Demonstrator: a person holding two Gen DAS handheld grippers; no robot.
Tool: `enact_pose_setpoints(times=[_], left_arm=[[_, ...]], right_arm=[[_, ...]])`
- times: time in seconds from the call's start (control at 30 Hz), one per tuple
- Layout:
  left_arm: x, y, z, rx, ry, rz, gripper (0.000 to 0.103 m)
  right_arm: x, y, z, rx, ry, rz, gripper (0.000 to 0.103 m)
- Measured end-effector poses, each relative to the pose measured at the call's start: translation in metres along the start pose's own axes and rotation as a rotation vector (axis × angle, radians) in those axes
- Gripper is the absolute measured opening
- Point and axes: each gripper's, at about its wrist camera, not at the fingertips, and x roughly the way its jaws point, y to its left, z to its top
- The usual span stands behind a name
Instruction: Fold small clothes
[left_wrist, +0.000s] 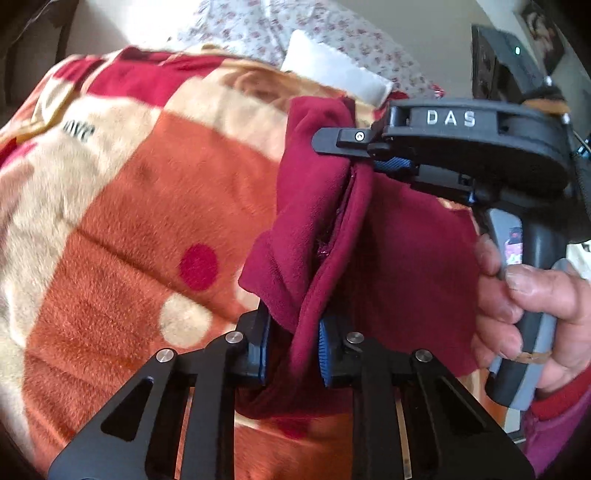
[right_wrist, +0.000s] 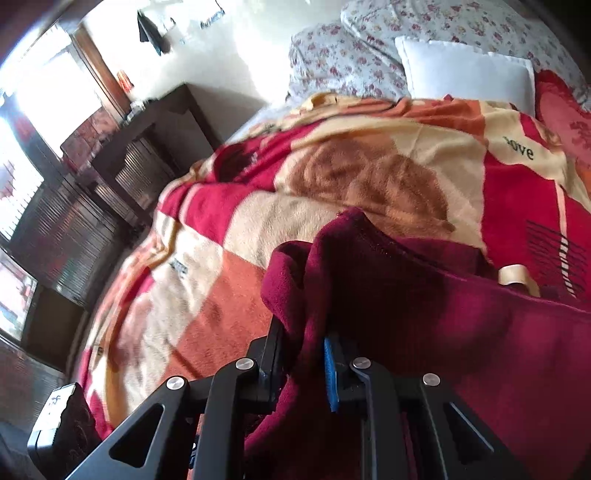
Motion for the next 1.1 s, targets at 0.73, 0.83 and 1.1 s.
enact_pose_setpoints(times=[0.73, 0.83, 1.1], left_arm=[[0.071, -0.257, -0.008, 0.382, 0.112, -0.169, 0.018], [0.102, -0.268, -0.024, 0.408, 0.167, -0.118, 0.02], [0.043, -0.26, -0.031, 0.474, 0.18, -0.188, 0.053]], right_arm=[[-0.185, -0.201, -0.068, 0.243, -0.237, -0.08, 0.017], [-0.167, -0.236, -0.09, 0.33, -0.186, -0.107, 0.017], [-0.19, -0.254, -0.112, 0.42, -0.245, -0.027, 0.033]])
